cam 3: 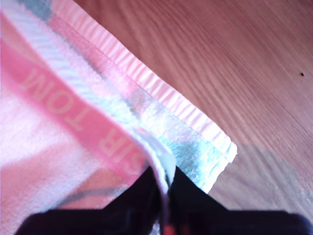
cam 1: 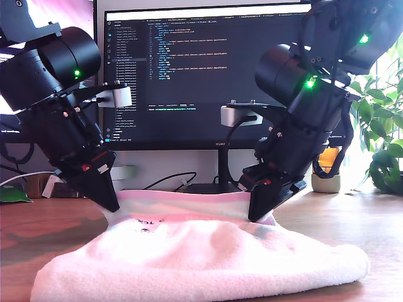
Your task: Fold the tea towel to a neat square and place it to the right
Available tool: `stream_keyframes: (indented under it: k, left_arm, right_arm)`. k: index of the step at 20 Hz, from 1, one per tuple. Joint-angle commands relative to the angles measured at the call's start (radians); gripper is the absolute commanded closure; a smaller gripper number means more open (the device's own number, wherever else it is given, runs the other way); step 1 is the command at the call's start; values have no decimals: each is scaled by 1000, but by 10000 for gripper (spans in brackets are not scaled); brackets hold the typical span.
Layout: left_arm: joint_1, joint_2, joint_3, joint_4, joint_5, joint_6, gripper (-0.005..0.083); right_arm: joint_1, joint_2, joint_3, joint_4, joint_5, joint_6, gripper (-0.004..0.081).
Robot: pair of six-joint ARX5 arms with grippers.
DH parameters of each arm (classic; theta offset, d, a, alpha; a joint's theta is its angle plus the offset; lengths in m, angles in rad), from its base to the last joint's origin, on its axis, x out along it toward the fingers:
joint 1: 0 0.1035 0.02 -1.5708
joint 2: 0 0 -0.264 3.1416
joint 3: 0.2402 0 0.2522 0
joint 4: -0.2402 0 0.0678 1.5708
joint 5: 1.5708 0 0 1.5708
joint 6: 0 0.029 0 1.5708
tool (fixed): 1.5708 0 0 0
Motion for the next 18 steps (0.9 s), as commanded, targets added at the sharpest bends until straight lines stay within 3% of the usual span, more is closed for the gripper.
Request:
stream_keyframes:
  k: [1,8,13,15,18]
  left_arm:
    - [12,29,-14,-1,-3,-3,797]
    - [16,34,-14,9,0,-3,797]
    - [18,34,-14,23,0,-3,604]
    - [18,34,-14,23,0,-3,588]
    - [19,34,-14,24,-3,-3,588]
  right_arm:
    - [-7,17,4,6,10,-3,782]
    - [-6,17,4,8,21,-3,766]
    - [-6,17,4,3,30,-3,570]
    - [-6,17,5,3,29,4,505]
    - [-6,16,20,3,29,6,496]
